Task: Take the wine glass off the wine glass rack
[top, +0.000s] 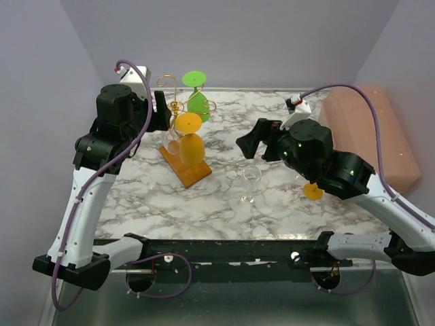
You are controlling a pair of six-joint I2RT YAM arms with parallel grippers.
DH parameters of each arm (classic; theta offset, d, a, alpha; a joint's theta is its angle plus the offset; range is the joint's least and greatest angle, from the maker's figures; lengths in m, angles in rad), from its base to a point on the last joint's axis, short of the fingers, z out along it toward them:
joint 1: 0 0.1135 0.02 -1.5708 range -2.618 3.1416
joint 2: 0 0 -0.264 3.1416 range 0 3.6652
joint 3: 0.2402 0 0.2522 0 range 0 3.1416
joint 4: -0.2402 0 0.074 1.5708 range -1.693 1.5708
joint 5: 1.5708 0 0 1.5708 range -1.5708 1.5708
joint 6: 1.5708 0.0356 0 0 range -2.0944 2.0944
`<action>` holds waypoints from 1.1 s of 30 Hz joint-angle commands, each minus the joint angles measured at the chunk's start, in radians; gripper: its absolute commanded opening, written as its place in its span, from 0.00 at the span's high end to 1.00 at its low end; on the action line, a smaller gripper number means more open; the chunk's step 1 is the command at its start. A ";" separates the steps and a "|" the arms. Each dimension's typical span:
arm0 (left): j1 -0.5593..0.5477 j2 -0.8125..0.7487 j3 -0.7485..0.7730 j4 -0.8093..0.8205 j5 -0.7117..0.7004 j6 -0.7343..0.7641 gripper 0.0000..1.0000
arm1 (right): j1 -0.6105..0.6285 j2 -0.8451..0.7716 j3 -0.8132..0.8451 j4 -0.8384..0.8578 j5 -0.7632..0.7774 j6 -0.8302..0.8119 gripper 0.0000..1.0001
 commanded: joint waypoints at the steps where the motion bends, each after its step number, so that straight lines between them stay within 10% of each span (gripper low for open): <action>1: 0.007 -0.043 -0.047 0.068 0.093 0.011 0.58 | 0.005 -0.007 -0.017 0.019 0.018 0.021 0.00; 33: -0.018 -0.171 -0.101 0.000 0.114 0.001 0.59 | 0.006 -0.051 -0.079 0.046 -0.009 0.046 0.00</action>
